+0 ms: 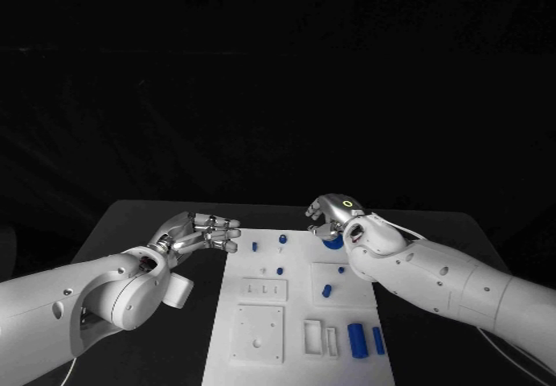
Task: Assemble the parts on the task board
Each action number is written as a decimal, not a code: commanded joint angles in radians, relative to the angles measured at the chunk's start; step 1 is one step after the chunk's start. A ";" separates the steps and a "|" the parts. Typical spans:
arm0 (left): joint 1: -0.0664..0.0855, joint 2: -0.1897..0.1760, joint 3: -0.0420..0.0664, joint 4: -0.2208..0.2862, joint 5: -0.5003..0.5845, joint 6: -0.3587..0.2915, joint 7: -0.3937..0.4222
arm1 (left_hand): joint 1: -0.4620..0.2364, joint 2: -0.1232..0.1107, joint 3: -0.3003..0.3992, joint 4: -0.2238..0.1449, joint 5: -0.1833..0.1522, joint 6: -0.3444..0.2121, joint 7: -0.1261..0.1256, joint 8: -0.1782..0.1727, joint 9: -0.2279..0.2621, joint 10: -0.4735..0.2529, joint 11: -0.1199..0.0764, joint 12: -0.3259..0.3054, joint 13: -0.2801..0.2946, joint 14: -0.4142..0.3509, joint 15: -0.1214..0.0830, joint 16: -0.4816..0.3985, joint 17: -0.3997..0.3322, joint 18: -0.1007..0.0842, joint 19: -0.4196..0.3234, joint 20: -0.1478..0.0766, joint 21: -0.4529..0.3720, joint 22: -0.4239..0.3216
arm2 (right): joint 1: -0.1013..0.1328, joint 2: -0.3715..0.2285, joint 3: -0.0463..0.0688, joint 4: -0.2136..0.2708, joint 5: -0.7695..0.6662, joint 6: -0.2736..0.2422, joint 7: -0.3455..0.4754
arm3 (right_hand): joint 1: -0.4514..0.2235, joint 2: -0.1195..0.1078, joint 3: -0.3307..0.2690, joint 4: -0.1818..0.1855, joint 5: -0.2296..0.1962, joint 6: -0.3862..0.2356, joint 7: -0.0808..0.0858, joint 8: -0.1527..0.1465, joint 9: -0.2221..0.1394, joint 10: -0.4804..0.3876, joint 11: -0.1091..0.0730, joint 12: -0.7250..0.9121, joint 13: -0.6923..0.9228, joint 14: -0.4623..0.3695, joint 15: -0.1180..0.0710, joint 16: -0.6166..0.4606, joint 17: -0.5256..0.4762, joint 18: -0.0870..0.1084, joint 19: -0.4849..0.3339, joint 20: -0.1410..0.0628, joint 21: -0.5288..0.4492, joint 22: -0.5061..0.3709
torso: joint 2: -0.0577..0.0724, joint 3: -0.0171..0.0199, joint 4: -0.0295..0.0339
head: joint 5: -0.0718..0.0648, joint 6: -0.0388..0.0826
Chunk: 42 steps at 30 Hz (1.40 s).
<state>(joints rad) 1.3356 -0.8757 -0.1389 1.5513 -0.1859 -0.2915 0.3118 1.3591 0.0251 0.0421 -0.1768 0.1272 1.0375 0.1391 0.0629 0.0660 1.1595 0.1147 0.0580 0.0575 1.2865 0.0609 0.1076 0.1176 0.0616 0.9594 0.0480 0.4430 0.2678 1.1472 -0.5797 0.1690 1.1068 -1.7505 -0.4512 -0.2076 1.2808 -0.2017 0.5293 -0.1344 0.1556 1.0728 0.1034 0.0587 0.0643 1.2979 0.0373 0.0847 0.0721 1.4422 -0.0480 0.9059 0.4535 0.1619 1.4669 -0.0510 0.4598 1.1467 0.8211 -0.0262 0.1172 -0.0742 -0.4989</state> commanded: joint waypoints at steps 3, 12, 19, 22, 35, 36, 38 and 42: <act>0.002 -0.003 0.001 -0.001 -0.001 0.006 0.006 | 0.000 0.008 -0.007 0.000 0.003 -0.007 0.003 0.000 0.001 -0.007 -0.002 0.001 0.002 0.002 0.006 0.004 0.000 -0.004 -0.004 0.000 0.004 -0.001 | 0.000 -0.052 0.018 0.030 0.053 0.113 -0.008 | 0.006 -0.003 -0.165 0.014 0.085 0.002 -0.019 0.008 0.001 0.143 -0.057 0.122 0.136 -0.001 -0.048 0.018 0.035 -0.062 0.042 -0.058 0.133 0.074 | -0.002 0.0079 -0.0151 | 0.004 0.004; 0.002 -0.002 0.001 -0.006 0.001 0.012 0.004 | 0.000 0.008 -0.007 0.000 0.003 -0.007 0.003 0.000 0.001 -0.007 -0.002 0.001 0.002 0.002 0.006 0.004 0.000 -0.004 -0.004 0.000 0.004 -0.001 | 0.000 -0.072 0.027 -0.003 0.101 0.223 0.008 | 0.034 0.047 -0.388 0.044 0.154 -0.050 0.000 0.005 0.001 -0.134 -0.044 0.783 0.890 -0.032 -0.028 0.110 0.297 -0.076 0.039 -0.047 0.390 0.253 | -0.001 0.0102 -0.0125 | 0.002 0.001; 0.002 0.001 0.001 -0.010 0.001 0.016 0.003 | 0.002 0.009 -0.006 -0.002 0.004 -0.007 0.003 0.000 0.001 -0.007 -0.002 0.001 0.002 0.002 0.005 0.004 0.000 -0.004 -0.005 0.000 0.005 -0.001 | 0.000 -0.059 0.029 -0.037 0.112 0.268 0.003 | 0.041 0.044 -0.407 0.058 0.165 -0.070 0.013 0.005 0.001 -0.083 -0.029 0.922 1.037 -0.011 -0.018 0.137 0.482 -0.072 0.041 -0.034 0.476 0.280 | -0.001 0.0103 -0.0111 | 0.002 -0.003; 0.001 0.002 0.001 -0.012 0.001 0.017 0.003 | 0.002 0.009 -0.006 -0.002 0.004 -0.007 0.003 0.000 0.001 -0.007 -0.002 0.001 0.002 0.002 0.005 0.004 0.000 -0.004 -0.005 0.000 0.005 -0.001 | 0.000 -0.051 0.029 -0.050 0.113 0.279 0.002 | 0.043 0.044 -0.411 0.062 0.167 -0.075 0.014 0.004 0.000 -0.079 -0.028 0.934 1.051 -0.005 -0.017 0.133 0.509 -0.072 0.039 -0.033 0.491 0.281 | -0.001 0.0098 -0.0120 | 0.001 -0.004; 0.001 0.007 0.001 -0.017 0.001 0.020 0.001 | 0.001 0.011 -0.006 -0.003 0.005 -0.007 0.003 0.000 0.001 -0.008 -0.002 0.001 0.002 0.001 0.006 0.003 0.000 -0.004 -0.006 0.000 0.007 0.000 | -0.005 -0.022 0.029 -0.106 0.115 0.280 -0.003 | 0.037 0.051 -0.395 0.056 0.174 -0.068 0.014 0.004 0.000 -0.070 -0.028 0.961 1.075 -0.001 -0.017 0.138 0.542 -0.074 0.038 -0.032 0.522 0.286 | -0.001 0.0097 -0.0125 | -0.004 -0.009; 0.001 0.007 0.001 -0.017 0.001 0.020 0.001 | 0.001 0.011 -0.006 -0.003 0.005 -0.007 0.003 0.000 0.001 -0.008 -0.002 0.001 0.002 0.001 0.006 0.003 0.000 -0.004 -0.006 0.000 0.007 0.000 | -0.005 -0.021 0.029 -0.107 0.115 0.280 -0.003 | 0.035 0.051 -0.394 0.056 0.175 -0.068 0.014 0.004 0.000 -0.071 -0.028 0.959 1.074 -0.001 -0.017 0.137 0.543 -0.075 0.037 -0.032 0.523 0.286 | -0.001 0.0097 -0.0126 | -0.003 -0.009; 0.001 0.008 0.001 -0.018 0.001 0.021 0.000 | 0.001 0.011 -0.006 -0.003 0.005 -0.007 0.003 0.000 0.001 -0.008 -0.002 0.001 0.002 0.001 0.006 0.003 0.000 -0.004 -0.006 0.000 0.007 0.000 | -0.006 -0.016 0.029 -0.111 0.117 0.280 -0.002 | 0.035 0.051 -0.394 0.056 0.175 -0.068 0.014 0.004 0.000 -0.071 -0.028 0.959 1.074 -0.001 -0.017 0.137 0.543 -0.075 0.037 -0.032 0.523 0.286 | -0.001 0.0100 -0.0122 | -0.004 -0.010; 0.001 0.009 0.001 -0.019 0.001 0.022 0.000 | 0.001 0.011 -0.006 -0.003 0.005 -0.007 0.003 0.000 0.001 -0.008 -0.002 0.001 0.002 0.001 0.006 0.003 0.000 -0.004 -0.006 0.000 0.007 0.000 | -0.007 -0.007 0.029 -0.122 0.120 0.279 0.000 | 0.031 0.052 -0.394 0.058 0.175 -0.068 0.014 0.004 0.000 -0.070 -0.028 0.960 1.075 -0.001 -0.017 0.136 0.544 -0.075 0.036 -0.032 0.525 0.286 | -0.001 0.0093 -0.0125 | -0.004 -0.011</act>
<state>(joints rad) 1.3360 -0.8694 -0.1391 1.5314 -0.1854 -0.2869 0.3075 1.3591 0.0251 0.0394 -0.1795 0.1271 1.0376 0.1391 0.0629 0.0658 1.1595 0.1147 0.0580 0.0574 1.2865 0.0609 0.1076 0.1175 0.0616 0.9594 0.0480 0.4468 0.2681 1.1415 -0.5892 0.1973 0.9886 -1.6333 -0.1876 -0.2112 1.3178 -0.1514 0.1302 -0.0787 0.3262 1.0027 0.1195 0.0672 0.0649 1.2207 0.0088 1.0414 1.1473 1.4327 -0.0662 1.0417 0.9965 0.0840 1.4666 -0.0926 0.9819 1.3079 0.8201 -0.0165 0.1047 -0.0779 -0.5094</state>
